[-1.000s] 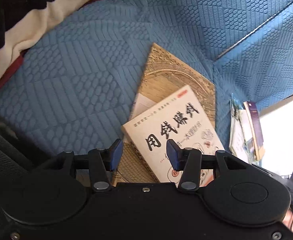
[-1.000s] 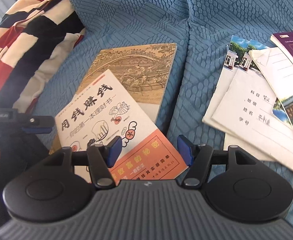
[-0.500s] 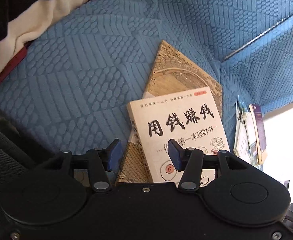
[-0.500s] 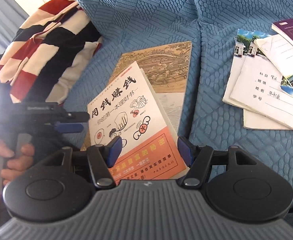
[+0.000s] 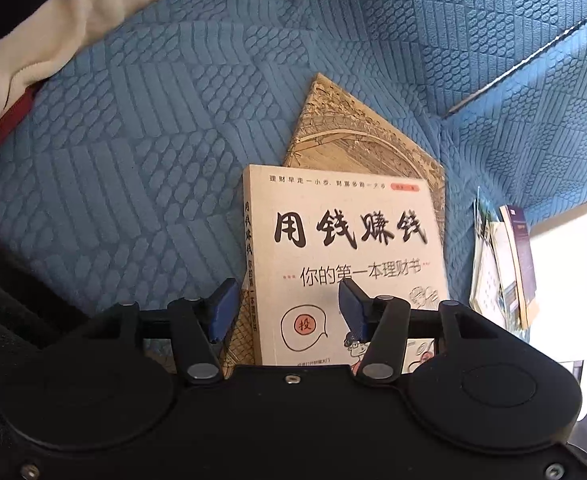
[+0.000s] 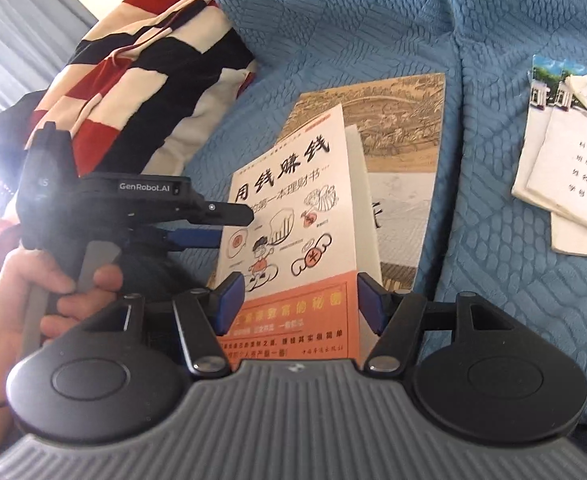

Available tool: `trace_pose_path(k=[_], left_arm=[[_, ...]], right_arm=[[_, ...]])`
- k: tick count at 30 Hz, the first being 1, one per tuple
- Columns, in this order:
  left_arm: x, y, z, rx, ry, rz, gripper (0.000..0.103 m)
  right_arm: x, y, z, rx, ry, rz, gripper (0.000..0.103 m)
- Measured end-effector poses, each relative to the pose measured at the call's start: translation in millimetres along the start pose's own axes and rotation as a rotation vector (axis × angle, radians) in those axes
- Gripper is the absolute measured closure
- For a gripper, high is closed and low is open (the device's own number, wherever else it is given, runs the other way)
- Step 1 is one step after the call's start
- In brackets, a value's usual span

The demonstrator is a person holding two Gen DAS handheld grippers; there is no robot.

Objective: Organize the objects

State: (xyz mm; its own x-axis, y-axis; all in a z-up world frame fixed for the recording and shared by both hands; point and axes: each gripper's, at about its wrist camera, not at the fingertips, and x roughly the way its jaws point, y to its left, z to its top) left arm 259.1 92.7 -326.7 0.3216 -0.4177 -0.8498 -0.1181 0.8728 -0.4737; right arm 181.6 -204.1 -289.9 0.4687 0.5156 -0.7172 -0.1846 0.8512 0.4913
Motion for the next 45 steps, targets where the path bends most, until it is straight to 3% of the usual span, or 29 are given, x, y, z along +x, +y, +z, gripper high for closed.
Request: trace_pose_path(k=[6,11,14,18,29,45], left_arm=[[0.3,-13.1,0.2,0.081,-0.027,0.036,0.052],[0.0,-28.3,-1.8,0.165,-0.064,0.059,0.054],[3.6,-35.1,1.0,0.202,-0.062,0.072,0.054],[9.3,-46.7,7.2,0.265,-0.062,0.096,0.054],[30.2,-60.3,36.2,0.314,-0.058,0.108,0.054],[40.9,-63.6,58.8,0.366,-0.054,0.14,0.057]], right_arm=[[1.6,1.8,-0.7,-0.009,-0.077,-0.127,0.04],[21.1,12.8,0.2,-0.049,-0.018,-0.14,0.038],[26.7,25.0,-1.7,-0.125,-0.016,-0.217,0.042],[29.9,27.3,-1.1,-0.111,-0.026,-0.273,0.055],[34.0,20.6,3.8,0.024,-0.075,-0.255,0.058],[52.7,27.0,14.3,0.03,-0.088,-0.271,0.059]])
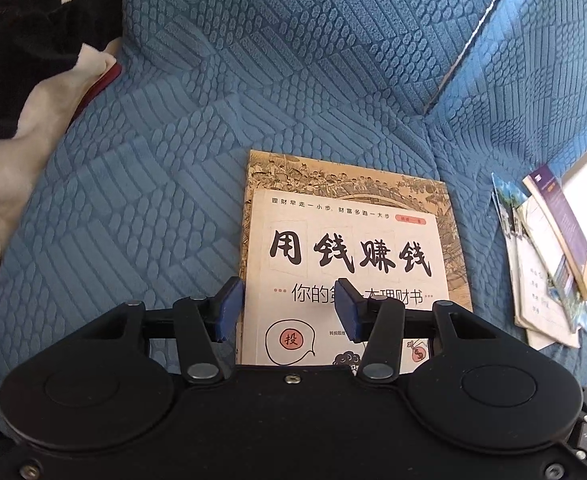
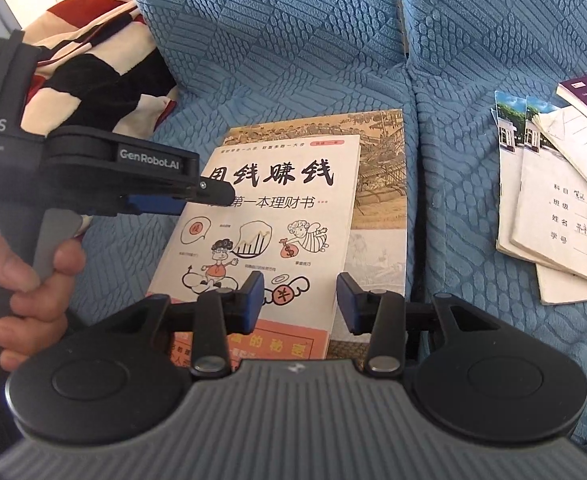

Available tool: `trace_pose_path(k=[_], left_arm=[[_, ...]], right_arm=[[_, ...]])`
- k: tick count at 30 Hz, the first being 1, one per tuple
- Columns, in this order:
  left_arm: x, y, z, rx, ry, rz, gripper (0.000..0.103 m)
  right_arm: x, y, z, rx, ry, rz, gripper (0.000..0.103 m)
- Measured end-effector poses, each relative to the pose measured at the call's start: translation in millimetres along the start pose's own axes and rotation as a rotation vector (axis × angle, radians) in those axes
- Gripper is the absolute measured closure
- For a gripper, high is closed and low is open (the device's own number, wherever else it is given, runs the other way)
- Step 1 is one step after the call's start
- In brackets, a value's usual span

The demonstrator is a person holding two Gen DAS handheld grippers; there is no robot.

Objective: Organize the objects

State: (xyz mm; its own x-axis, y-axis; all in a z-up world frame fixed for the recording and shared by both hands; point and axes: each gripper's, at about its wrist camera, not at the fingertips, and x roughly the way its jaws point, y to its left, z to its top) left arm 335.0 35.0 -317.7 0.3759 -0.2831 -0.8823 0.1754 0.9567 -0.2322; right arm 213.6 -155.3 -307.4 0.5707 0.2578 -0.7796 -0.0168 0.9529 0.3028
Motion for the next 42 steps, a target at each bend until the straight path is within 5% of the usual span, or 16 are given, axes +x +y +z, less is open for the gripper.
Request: trace_pose_path(k=[21,32,42], left_arm=[[-16.9,-2.9,-9.9,0.02,0.008,0.021,0.055],[-89.8,-10.9,-15.2,-0.016,-0.136,-0.012,0.058],[-167.6,-40.0,-17.3,0.078,-0.253,-0.045,0.059]], right_arm=[[-7.0,-3.1,-1.8,0.026,-0.009,-0.024,0.061],[-60.5,-4.7,10.7,0.057,-0.15,-0.01,0.061],[-147.6,7.5,25.1,0.002,-0.312,0.019,0.061]])
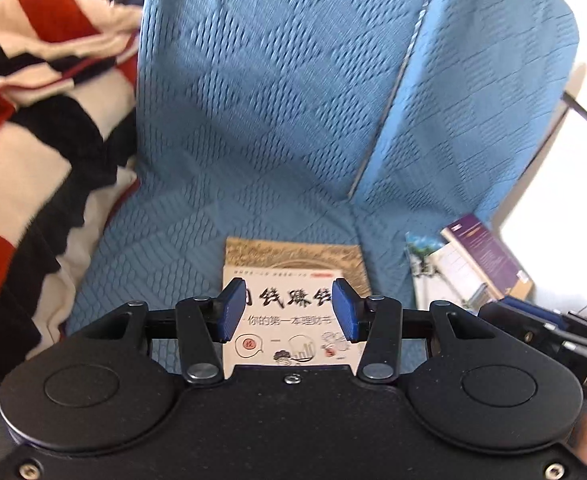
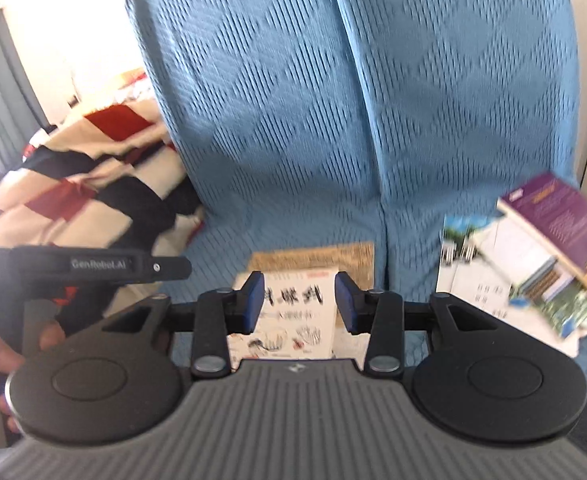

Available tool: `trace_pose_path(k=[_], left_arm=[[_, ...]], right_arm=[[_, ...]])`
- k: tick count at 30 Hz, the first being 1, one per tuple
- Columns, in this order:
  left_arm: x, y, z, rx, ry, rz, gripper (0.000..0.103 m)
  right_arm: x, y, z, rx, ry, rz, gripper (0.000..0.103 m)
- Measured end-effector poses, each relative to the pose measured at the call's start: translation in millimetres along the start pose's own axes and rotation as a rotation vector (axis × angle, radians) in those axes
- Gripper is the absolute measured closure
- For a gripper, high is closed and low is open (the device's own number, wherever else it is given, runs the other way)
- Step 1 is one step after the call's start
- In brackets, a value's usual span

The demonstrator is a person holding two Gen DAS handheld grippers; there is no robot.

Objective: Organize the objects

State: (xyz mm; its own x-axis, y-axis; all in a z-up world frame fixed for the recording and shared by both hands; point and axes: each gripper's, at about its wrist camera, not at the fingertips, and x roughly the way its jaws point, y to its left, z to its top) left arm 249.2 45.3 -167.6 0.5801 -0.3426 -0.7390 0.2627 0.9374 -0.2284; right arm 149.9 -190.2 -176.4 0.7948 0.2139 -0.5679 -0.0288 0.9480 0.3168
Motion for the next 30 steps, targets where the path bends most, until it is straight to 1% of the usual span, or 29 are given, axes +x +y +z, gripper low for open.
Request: trace_pose_path(k=[4,7,10,19,23,25,30], left_arm=[[-28.3,-11.5,-1.2,0.014,-0.038,-0.017,0.059],[-48.1,-17.3,-4.7,0.019,-0.064,-0.022,0.058],[-63.8,-21.7,-11.1,0.017,-0.08,-0.015,0.058],[-90.0,-28.9,-33.7,-0.008,-0.077,-0.014,0.057],[-99.9,-34.1,-41.6,-0.008,-0.08,-0.014,0.057],[-107.2,-38.6,-45.6,-0.002,-0.089,-0.018,0.055],[-116.9,-46.8,-52.5,-0.011,-0.08,-0.029,0.055]], right_arm=[[-26.3,1.3,5.6,0.015,-0.033,0.023,0.061],[-42.0,1.7,2.7,0.037,-0.041,0.035,0.061],[-54.9,0.0,-4.1,0.046,-0.04,0.027,0.061],[-87.8,-3.1,-25.4,0.032,-0.012,-0.046,0.061],[-98.5,-4.8,-28.8,0.034,-0.011,-0.048,0.061],[-103.6,-4.3,-29.4,0.022,-0.012,-0.051,0.061],[-114.6,-2.5,-35.4,-0.026,0.002,-0.041,0.06]])
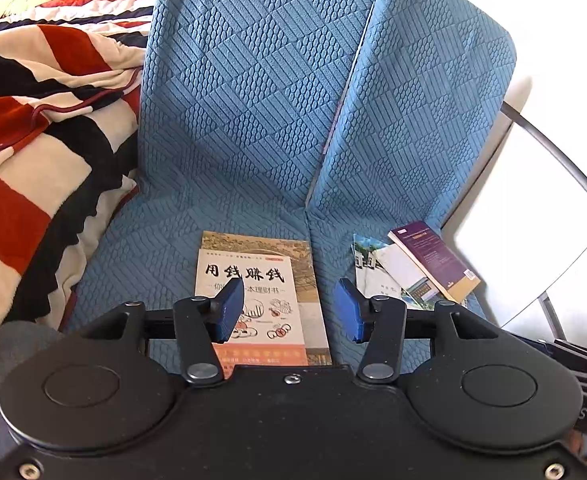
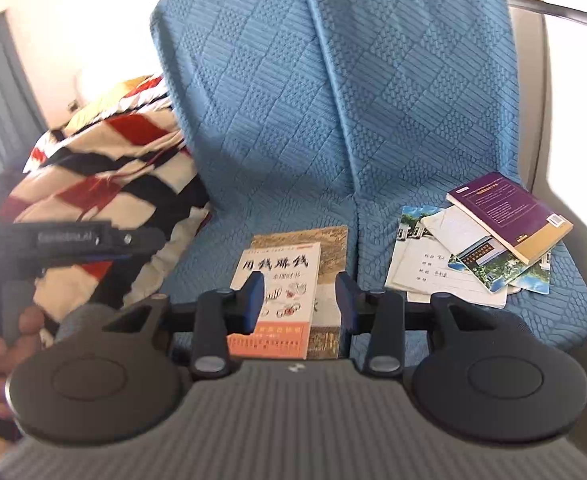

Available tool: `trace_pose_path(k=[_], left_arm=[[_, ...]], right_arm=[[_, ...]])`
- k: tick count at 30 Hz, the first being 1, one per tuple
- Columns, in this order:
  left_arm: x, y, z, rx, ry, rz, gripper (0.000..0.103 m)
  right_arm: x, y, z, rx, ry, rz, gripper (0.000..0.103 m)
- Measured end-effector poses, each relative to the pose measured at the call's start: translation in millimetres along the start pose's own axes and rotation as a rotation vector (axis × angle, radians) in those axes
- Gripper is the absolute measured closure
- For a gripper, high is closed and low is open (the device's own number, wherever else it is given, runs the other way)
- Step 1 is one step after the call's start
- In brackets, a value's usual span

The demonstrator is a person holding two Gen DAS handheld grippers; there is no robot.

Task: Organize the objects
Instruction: 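Open the left tool and move both tools back from the books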

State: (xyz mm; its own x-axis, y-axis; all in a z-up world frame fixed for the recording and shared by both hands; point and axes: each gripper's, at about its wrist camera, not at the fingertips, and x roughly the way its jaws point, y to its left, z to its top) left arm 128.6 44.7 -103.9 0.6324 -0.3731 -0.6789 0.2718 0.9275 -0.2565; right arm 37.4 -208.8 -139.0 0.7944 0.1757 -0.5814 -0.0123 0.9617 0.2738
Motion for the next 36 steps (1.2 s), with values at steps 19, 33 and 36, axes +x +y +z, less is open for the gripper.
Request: trace_pose_path(k=[19,33,36], left_arm=[[-4.1,-37.5,-15.9,0.052,-0.023,-0.002,0.006],[6.1,-50.6,-16.3,0.036,-0.008,-0.045,0.001],[6.6,-53.3,-13.7,0.034,-0.013,-0.052,0.001]], right_arm=[[-11.5,-33.9,-18.6,0.021,0.0,-0.105,0.015],[-10.0,-51.8,-17.8,0.051,0.003,-0.109,0.005],[-10.9,-56.4,-17.7,0.06,-0.002,-0.113,0.005]])
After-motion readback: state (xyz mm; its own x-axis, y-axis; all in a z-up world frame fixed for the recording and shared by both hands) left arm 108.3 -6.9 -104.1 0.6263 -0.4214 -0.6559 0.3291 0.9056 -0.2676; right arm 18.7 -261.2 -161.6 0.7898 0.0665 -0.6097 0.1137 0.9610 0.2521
